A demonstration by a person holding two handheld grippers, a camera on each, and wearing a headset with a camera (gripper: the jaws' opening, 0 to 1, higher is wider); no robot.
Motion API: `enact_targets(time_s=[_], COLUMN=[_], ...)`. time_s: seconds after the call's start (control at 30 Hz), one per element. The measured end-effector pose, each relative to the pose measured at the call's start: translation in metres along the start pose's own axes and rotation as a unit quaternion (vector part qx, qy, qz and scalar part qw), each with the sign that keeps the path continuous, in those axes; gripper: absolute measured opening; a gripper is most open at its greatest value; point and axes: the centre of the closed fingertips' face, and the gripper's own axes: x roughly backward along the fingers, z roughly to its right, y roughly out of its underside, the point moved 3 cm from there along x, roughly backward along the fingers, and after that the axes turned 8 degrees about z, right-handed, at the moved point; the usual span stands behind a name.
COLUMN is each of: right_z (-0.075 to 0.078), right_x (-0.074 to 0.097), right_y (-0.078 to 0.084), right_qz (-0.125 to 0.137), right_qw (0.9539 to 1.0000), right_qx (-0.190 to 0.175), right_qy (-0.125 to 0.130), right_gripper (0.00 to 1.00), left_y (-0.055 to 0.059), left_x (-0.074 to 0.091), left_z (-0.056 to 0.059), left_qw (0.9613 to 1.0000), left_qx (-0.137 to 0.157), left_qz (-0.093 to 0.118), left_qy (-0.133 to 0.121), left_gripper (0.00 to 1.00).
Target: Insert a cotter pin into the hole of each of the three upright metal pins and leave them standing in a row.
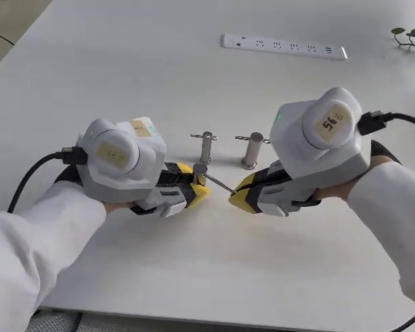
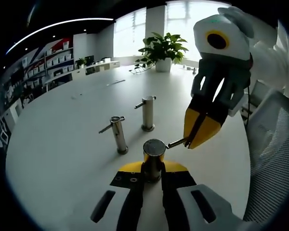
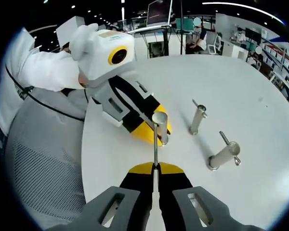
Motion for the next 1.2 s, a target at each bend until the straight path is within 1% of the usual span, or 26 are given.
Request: enact_targets(time_s=[0.03,0.1,0.23,0.27,0.43,0.57,0.73,0.83,0.9,1.2], right_z=[0.0,0.0,0.001,0.001,0.002,0.002,0.003,0.002,0.002,0.002], right_x=[0.0,0.0,0.0,0.0,0.0,-0.001,-0.003,-0.002,-0.001,0.009], right_y=[0.0,0.001,0.001,0.0,0.001,0.002,0.0,-0.002,-0.002,-0.009], right_qz=[0.0,0.0,0.001,0.002,0.004,0.002,-0.003,-0.009,-0.011,-0.003], right_qw=[1.0,1.0,1.0,1.0,1.0,1.0,0.9999,0.9997,0.9995,0.9992], right_qx=[0.0,-0.002,-0.001,0.0,0.004,0.005,0.012,0.024,0.028,0.039], right_qy=[0.0,0.001,0.004,0.005,0.004,0.003,0.004,0.003,0.003,0.011], right_gripper=[0.0,0.0,0.0,0.0,0.0,0.0,0.0,0.0,0.0,0.0], left_y=[0.0,0.0,0.001,0.002,0.002,0.002,0.003,0.003,0.004,0.007], left_x=[0.0,0.0,0.001,0.001,-0.001,-0.001,-0.001,-0.001,-0.001,-0.001], left_z=[0.0,0.001,0.002,0.001,0.002,0.002,0.002,0.002,0.002,0.002], left_qw=[0.9999,0.9997,0.9995,0.9993,0.9985,0.9972,0.9962,0.9957,0.996,0.9954], left_qx=[0.008,0.012,0.02,0.023,0.018,0.026,0.024,0.027,0.02,0.017], left_qz=[-0.001,-0.002,-0.011,-0.014,-0.027,-0.036,-0.044,-0.046,-0.047,-0.06], left_qy=[-0.009,-0.019,-0.021,-0.026,-0.045,-0.061,-0.072,-0.076,-0.074,-0.073], left_gripper=[0.11,0.12,0.12,0.12,0.12,0.12,0.12,0.12,0.12,0.12])
